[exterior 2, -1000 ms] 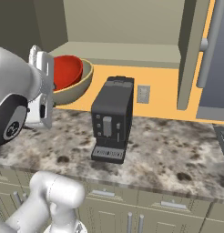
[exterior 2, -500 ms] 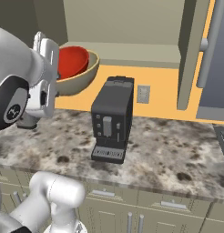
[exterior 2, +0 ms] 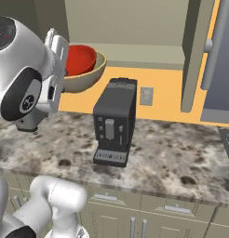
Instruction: Pick up the bowls on the counter and stack them on top of one another in the open cabinet. Place the smaller bowl on top of the larger bowl.
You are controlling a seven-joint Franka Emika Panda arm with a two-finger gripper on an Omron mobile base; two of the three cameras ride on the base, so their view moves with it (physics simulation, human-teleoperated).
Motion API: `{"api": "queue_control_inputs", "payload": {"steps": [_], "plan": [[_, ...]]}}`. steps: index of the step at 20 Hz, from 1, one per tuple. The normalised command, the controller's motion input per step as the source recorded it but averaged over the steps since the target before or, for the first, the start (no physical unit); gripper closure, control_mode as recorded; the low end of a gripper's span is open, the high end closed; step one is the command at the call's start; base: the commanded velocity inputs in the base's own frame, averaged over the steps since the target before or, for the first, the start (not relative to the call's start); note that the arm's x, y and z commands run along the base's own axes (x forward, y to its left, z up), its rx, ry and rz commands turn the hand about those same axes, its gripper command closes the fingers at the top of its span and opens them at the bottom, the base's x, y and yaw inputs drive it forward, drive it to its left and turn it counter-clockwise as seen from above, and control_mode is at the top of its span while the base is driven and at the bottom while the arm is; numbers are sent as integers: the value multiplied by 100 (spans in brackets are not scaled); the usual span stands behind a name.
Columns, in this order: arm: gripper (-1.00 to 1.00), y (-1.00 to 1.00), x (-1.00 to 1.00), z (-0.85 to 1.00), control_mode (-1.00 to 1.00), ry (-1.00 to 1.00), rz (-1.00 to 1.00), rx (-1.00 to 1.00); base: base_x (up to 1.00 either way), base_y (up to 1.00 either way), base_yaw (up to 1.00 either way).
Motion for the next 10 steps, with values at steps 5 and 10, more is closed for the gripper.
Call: {"api": "queue_control_inputs", "payload": {"steps": [5, 10], "plan": [[100, -4, 26, 1, -100, -9, -1, 14, 0, 0, 0], [100, 0, 19, 4, -100, -14, 0, 10, 0, 0, 0]]}}
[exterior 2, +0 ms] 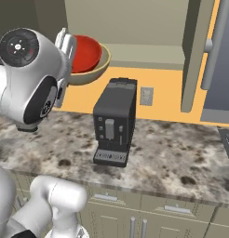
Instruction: Pick up the bowls on the counter and stack them on top of one another in the open cabinet. Place the smaller bowl on top of the larger bowl.
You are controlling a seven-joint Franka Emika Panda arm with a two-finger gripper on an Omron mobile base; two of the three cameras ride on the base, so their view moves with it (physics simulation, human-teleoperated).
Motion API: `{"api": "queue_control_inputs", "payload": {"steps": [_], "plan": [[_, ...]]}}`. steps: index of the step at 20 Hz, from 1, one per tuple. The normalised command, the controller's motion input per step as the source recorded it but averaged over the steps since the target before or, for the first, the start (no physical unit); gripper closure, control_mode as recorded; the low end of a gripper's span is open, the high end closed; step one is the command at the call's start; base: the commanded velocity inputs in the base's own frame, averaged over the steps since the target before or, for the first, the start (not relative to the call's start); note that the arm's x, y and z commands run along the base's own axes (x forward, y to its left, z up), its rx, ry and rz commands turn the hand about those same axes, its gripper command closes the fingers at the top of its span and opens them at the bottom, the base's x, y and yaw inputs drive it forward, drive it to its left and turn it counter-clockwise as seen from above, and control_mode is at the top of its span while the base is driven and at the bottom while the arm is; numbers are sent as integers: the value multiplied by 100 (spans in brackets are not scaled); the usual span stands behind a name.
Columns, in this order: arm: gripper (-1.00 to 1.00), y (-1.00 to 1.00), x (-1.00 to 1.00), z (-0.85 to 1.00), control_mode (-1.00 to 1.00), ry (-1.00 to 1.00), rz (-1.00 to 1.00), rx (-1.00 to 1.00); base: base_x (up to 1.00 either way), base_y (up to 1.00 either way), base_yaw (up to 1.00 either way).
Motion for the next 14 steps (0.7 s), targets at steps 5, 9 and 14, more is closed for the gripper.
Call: {"api": "queue_control_inputs", "payload": {"steps": [5, 9, 14], "plan": [[100, 0, 23, 7, -100, -10, -1, 8, 0, 0, 0], [100, 0, 30, 12, -100, 0, -2, 6, 0, 0, 0], [100, 0, 25, 25, -100, 3, -2, 2, 0, 0, 0]]}}
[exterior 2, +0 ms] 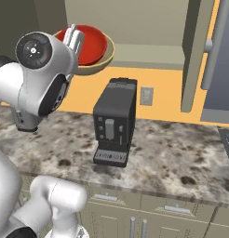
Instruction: Pick up the bowls on the counter and stack them on top of one another in the open cabinet. Place the smaller bowl on top of the larger bowl.
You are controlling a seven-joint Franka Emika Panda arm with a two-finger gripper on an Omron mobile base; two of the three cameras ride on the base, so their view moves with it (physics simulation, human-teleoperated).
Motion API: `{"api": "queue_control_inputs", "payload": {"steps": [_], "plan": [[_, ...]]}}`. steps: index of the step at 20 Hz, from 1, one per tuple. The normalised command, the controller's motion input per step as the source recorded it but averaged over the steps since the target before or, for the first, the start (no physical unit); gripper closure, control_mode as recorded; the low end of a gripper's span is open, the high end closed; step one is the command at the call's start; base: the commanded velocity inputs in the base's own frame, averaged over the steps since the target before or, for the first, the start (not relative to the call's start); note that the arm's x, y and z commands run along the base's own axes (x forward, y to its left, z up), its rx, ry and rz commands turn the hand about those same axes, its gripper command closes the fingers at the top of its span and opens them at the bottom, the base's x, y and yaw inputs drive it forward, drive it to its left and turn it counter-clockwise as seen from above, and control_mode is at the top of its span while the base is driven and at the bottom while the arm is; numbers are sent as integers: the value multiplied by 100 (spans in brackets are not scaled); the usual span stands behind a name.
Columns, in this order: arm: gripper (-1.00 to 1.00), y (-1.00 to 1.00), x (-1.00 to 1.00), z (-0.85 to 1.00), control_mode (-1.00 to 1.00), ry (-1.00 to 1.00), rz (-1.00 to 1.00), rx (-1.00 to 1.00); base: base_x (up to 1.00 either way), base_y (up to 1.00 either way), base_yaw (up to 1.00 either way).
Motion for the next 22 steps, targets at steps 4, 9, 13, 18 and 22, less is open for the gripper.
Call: {"api": "queue_control_inputs", "payload": {"steps": [4, 9, 13, 18, 22], "plan": [[100, 0, 27, 22, -100, 5, -2, 0, 0, 0, 0], [100, 0, 34, 10, -100, 3, -1, 2, 0, 0, 0], [100, -4, 42, 0, -100, 0, 0, 7, 0, 0, 0], [100, -1, 41, -1, -100, 0, 0, 7, 0, 0, 0], [100, 0, 39, -4, -100, -2, 0, 4, 0, 0, 0]]}}
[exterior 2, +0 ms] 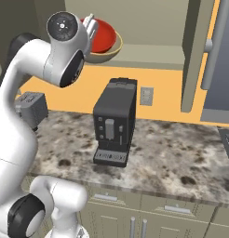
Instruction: Pick up the bowls on the counter and stack them on top of one another in the open cabinet. Place the smaller bowl on top of the larger bowl.
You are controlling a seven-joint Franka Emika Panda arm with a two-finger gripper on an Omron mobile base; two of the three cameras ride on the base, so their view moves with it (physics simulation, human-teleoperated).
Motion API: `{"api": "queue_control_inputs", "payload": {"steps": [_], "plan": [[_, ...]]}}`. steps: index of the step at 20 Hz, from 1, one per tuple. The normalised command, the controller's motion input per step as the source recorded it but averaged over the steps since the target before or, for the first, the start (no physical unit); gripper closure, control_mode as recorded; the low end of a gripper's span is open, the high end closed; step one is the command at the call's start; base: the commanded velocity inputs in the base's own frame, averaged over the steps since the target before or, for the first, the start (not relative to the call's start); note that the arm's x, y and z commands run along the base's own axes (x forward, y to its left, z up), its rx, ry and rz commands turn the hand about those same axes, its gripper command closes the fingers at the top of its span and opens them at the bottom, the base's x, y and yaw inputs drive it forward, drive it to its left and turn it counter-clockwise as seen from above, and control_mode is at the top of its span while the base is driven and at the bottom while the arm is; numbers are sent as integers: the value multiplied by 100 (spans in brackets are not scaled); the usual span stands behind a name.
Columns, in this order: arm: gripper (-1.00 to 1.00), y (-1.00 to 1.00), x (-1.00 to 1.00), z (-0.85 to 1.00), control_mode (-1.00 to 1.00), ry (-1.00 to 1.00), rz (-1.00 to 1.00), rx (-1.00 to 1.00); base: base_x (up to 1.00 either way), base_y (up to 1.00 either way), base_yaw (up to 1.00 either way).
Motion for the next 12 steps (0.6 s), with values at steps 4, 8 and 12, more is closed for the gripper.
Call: {"api": "queue_control_inputs", "payload": {"steps": [4, 8, 12], "plan": [[100, 0, 37, -6, -100, -2, 0, 1, 0, 0, 0], [100, 0, 28, -6, -100, 0, 0, 0, 0, 0, 0], [100, 0, 24, -1, -100, 0, 0, -2, 0, 0, 0]]}}
